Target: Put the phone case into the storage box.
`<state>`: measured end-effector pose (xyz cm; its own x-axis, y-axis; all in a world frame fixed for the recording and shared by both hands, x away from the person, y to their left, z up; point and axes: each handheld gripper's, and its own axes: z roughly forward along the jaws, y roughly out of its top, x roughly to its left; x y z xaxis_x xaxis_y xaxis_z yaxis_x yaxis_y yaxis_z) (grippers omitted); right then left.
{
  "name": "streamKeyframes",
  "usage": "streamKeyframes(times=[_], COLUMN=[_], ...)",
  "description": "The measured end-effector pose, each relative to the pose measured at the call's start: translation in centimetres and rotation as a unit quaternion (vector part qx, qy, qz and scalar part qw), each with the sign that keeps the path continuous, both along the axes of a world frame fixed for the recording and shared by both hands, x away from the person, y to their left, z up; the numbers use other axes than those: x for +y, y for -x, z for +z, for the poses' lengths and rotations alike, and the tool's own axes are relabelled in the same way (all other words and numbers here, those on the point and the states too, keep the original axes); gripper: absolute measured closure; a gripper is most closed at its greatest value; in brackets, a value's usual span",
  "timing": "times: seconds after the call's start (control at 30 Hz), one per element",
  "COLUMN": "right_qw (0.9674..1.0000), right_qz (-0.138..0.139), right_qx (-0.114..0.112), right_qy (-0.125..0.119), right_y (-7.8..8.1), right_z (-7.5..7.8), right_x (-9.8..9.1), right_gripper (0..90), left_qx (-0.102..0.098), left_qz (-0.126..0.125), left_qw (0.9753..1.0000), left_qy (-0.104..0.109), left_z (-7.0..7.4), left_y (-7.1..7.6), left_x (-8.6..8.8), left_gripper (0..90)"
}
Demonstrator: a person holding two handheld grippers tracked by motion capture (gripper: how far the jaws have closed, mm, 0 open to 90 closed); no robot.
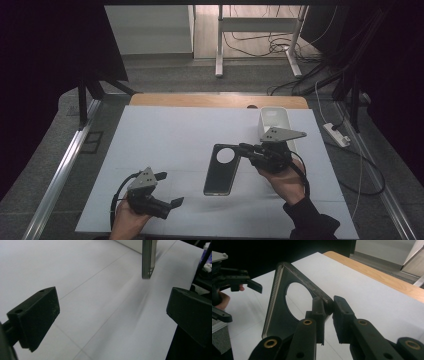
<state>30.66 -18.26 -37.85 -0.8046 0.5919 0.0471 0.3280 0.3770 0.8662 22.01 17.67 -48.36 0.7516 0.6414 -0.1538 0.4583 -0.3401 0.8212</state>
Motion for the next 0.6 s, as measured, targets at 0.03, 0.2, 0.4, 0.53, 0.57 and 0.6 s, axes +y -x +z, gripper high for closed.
streamKeyframes(times=[0.03,0.2,0.4,0.53,0.57,0.6], right_qw=[1.0000,1.0000,0.9999,0.9998,0.9998,0.9997], right_qz=[0.000,-0.006,-0.012,-0.018,-0.018,-0.021], right_qx=[-0.001,-0.006,-0.008,-0.008,-0.007,-0.008], right_qy=[0.000,0.000,-0.004,-0.007,-0.007,-0.006], right_y=[-0.1,-0.4,-1.0,-1.4,-1.6,-1.7], right_z=[0.1,0.6,1.2,1.5,1.6,1.7], right_x=[-0.1,-0.5,-1.1,-1.6,-1.7,-1.8], right_gripper=[79.1,79.1,79.1,79.1,79.1,79.1], left_qx=[-0.004,-0.008,-0.011,-0.010,-0.009,-0.008], left_qz=[0.007,0.033,0.061,0.077,0.081,0.082], left_qw=[1.0000,0.9993,0.9979,0.9966,0.9964,0.9963], left_qy=[-0.006,-0.014,-0.018,-0.024,-0.024,-0.023], left_z=[0.0,-0.3,-0.7,-1.0,-1.1,-1.2], left_y=[0.2,1.3,2.8,3.4,3.5,3.6], left_x=[0.2,1.6,3.5,4.2,4.5,4.6], left_gripper=[0.0,0.0,0.0,0.0,0.0,0.0])
